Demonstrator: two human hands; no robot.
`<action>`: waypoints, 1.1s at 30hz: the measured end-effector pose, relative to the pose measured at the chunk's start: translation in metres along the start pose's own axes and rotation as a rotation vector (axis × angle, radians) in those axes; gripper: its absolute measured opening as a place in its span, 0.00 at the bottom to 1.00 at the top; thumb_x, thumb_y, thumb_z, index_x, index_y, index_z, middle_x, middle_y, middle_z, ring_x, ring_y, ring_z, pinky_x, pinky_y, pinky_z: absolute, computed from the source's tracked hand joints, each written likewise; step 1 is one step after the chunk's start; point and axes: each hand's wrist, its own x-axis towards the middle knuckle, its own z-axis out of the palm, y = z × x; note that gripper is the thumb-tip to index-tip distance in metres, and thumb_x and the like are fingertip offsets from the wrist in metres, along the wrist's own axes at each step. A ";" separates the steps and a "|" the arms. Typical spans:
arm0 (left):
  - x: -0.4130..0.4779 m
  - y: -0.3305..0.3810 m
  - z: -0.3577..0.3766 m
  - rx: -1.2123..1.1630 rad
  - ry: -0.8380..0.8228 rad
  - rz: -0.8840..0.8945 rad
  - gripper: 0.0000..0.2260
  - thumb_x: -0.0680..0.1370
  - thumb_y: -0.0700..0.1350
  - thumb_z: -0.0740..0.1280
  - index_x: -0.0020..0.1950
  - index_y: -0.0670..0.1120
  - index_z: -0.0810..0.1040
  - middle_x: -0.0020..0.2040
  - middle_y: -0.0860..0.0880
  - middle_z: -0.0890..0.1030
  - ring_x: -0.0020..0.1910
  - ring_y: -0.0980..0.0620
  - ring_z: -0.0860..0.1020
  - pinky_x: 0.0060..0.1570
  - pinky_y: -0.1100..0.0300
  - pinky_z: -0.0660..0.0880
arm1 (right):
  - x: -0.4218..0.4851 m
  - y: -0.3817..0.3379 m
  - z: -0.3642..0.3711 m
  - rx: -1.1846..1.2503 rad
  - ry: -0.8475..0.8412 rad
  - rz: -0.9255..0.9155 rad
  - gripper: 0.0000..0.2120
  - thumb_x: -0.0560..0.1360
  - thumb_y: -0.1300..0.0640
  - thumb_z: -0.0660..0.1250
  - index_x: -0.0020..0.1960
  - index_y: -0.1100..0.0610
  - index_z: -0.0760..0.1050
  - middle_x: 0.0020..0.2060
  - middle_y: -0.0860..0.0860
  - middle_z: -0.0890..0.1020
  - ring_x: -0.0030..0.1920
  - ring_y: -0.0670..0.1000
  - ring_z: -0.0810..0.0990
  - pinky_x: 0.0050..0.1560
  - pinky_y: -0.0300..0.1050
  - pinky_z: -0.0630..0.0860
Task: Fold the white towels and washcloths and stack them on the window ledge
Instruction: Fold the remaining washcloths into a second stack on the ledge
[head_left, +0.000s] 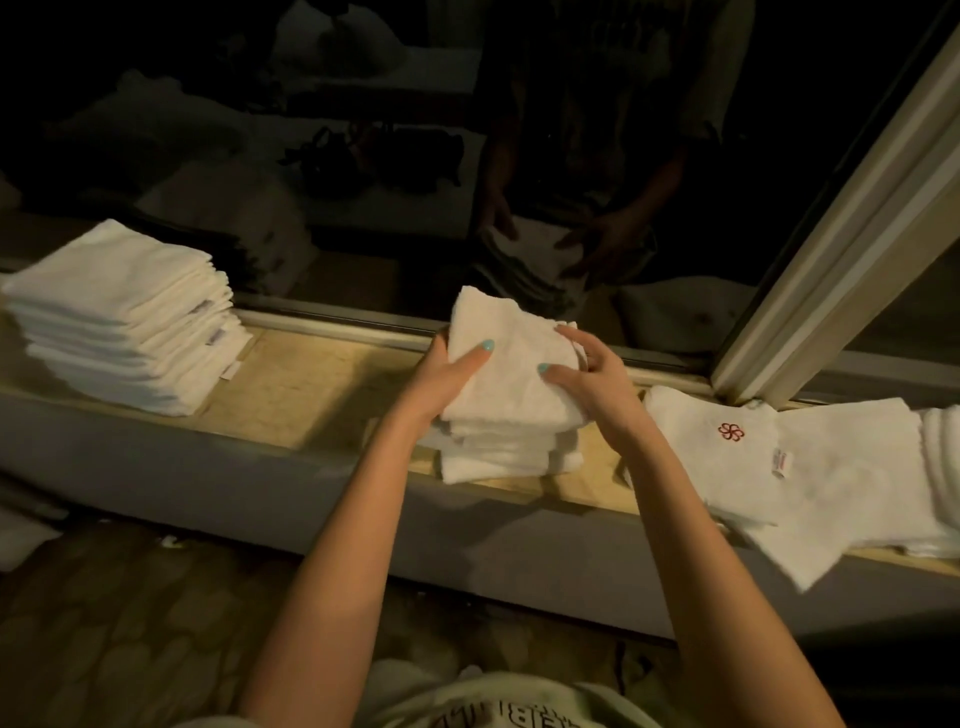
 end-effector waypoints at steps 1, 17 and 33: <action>0.000 0.001 0.000 -0.012 0.004 0.008 0.28 0.76 0.56 0.67 0.73 0.50 0.62 0.64 0.47 0.75 0.56 0.49 0.76 0.44 0.57 0.75 | 0.002 -0.001 -0.002 -0.011 0.024 -0.023 0.25 0.74 0.56 0.70 0.69 0.45 0.68 0.68 0.50 0.69 0.62 0.54 0.74 0.60 0.54 0.77; -0.012 -0.034 -0.001 0.136 0.035 0.015 0.15 0.76 0.51 0.69 0.53 0.42 0.69 0.50 0.43 0.77 0.40 0.52 0.76 0.31 0.64 0.72 | -0.010 0.026 0.005 -0.199 0.096 0.169 0.31 0.76 0.41 0.64 0.71 0.57 0.62 0.67 0.56 0.71 0.57 0.51 0.73 0.55 0.46 0.73; -0.014 -0.020 0.008 -0.087 -0.016 -0.058 0.40 0.73 0.49 0.73 0.76 0.60 0.51 0.67 0.50 0.70 0.57 0.49 0.76 0.54 0.47 0.77 | -0.011 0.023 -0.012 -0.039 -0.085 0.302 0.34 0.73 0.36 0.64 0.69 0.55 0.60 0.61 0.51 0.73 0.53 0.50 0.75 0.39 0.40 0.73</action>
